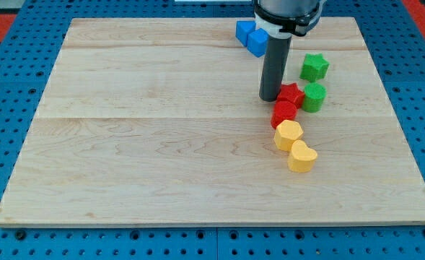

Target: Move the red circle into the green circle towards the right center

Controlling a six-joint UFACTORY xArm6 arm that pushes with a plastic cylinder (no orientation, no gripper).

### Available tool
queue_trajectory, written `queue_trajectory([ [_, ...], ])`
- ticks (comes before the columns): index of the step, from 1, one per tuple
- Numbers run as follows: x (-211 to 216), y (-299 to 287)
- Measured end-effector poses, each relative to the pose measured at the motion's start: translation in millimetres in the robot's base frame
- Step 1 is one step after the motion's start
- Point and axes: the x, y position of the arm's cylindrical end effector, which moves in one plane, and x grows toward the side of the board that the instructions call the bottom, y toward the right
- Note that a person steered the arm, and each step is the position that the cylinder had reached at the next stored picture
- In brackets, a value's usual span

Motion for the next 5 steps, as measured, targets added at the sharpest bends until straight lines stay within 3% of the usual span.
queue_trajectory([
  [2, 60.2, -32.3],
  [3, 63.0, 5.7],
  [5, 48.0, 13.7],
])
